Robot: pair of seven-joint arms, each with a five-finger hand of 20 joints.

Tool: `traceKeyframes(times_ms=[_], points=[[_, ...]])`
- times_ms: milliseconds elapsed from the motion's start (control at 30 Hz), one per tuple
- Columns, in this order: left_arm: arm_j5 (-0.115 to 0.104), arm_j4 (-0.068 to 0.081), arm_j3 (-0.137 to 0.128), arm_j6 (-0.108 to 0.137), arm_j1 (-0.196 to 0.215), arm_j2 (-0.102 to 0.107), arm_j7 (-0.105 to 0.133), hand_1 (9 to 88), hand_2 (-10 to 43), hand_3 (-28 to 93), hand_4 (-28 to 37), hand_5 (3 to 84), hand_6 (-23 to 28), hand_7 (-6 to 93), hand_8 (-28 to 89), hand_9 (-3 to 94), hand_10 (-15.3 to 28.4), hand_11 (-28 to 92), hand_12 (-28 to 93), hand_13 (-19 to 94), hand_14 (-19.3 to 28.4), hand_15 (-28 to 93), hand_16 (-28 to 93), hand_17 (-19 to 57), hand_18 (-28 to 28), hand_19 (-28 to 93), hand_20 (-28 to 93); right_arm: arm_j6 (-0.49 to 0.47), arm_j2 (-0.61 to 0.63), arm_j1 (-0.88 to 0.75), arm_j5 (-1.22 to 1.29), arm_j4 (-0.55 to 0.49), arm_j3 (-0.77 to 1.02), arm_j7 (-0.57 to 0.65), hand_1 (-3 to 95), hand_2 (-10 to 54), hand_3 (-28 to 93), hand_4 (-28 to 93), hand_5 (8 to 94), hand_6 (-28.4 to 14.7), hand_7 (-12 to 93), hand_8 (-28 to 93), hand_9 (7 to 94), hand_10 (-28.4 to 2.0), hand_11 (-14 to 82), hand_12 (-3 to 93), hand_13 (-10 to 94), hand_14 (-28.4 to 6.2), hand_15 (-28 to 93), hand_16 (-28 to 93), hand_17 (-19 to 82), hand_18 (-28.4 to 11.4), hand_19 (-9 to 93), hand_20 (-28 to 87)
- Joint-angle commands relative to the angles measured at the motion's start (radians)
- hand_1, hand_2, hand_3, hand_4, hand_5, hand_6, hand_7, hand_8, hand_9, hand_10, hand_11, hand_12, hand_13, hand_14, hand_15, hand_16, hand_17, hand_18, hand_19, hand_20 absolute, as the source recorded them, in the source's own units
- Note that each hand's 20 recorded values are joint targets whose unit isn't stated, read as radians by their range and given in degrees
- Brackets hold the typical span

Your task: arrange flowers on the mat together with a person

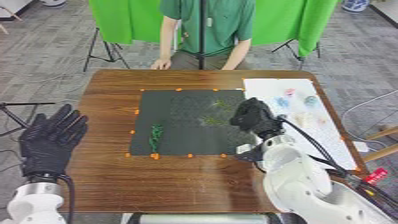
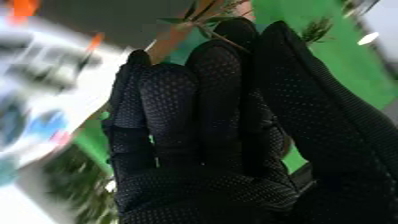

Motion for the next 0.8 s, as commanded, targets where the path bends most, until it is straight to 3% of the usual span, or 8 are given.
traceKeyframes(times_ms=[33,467,800], points=[[0.011,0.018,0.022,-0.010,-0.006,-0.002,-0.029,21.8,13.7,78,-28.3,50.3,9.9,16.2,-9,43.4,16.5,19,10,32,17.3,36,-6,-5.8,17.4,39,15,-0.048,-0.170,0.115,-0.083,0.079,-0.135,0.040,48.8,-9.5,71,-15,70.1,-1.4,44,13,76.0,-10.1,43.8,50.5,63,-13.2,70,38,29,-23.3,77,31],[0.014,0.040,0.063,-0.015,-0.048,0.010,-0.065,22.3,14.6,77,-28.3,49.1,9.9,15.6,-9,43.1,16.7,19,10,32,18.1,36,-6,-6.0,18.0,40,15,-0.142,-0.293,0.136,-0.245,0.227,-0.251,0.051,49.1,-9.5,70,-15,70.1,-1.6,44,13,75.6,-10.9,44.7,48.9,63,-13.6,70,38,29,-23.6,78,30],[0.007,0.047,0.064,-0.010,-0.053,0.011,-0.071,22.2,14.3,77,-28.3,48.6,9.6,15.7,-9,42.7,16.4,19,11,32,17.5,35,-6,-6.0,18.0,40,15,-0.179,-0.308,0.086,-0.240,0.254,-0.227,0.058,48.8,-9.5,70,-16,69.1,-1.8,42,12,75.0,-11.0,42.2,49.8,62,-14.0,69,37,28,-24.0,78,28]])
